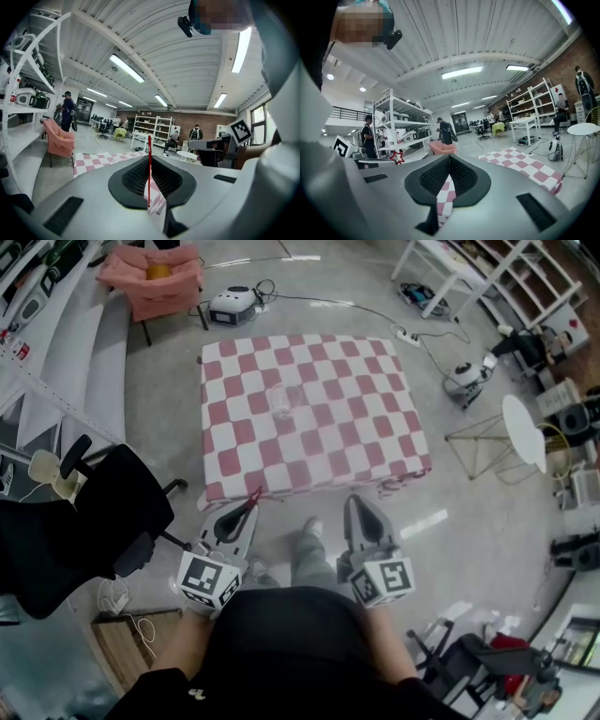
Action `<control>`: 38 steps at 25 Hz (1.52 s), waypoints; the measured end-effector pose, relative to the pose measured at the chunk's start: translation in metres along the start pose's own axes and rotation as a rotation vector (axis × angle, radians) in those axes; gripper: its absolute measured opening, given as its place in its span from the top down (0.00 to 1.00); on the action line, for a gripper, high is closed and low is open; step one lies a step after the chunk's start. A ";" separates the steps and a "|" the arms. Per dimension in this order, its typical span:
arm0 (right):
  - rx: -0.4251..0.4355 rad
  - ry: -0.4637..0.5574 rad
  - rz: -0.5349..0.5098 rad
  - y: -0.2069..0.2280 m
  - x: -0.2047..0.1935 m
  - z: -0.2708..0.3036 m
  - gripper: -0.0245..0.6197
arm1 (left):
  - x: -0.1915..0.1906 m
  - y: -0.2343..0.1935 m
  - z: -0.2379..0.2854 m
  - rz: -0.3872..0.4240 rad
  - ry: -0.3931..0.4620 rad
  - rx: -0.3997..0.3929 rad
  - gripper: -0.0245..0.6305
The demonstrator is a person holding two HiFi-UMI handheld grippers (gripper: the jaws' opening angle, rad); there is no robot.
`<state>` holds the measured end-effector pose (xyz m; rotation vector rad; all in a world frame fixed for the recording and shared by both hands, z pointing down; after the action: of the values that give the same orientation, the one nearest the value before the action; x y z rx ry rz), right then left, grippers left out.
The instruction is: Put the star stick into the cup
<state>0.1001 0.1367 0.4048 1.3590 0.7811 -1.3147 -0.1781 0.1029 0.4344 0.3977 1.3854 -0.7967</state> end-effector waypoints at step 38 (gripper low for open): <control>0.146 -0.064 0.095 0.160 0.041 0.174 0.94 | 0.088 -0.095 0.208 0.001 0.033 0.267 0.88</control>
<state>0.2091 -0.0754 0.4274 1.4436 0.5794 -1.3544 -0.0981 -0.1264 0.4051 0.6207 1.3119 -0.9821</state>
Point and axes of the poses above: the fingertips, and each gripper's own axes: z forward along the fingers, y to its right, x out of its top, the point moved 10 cm from there along -z, backward along the fingers, and after that the axes turned 2 degrees about -x, right-handed, at the moved point
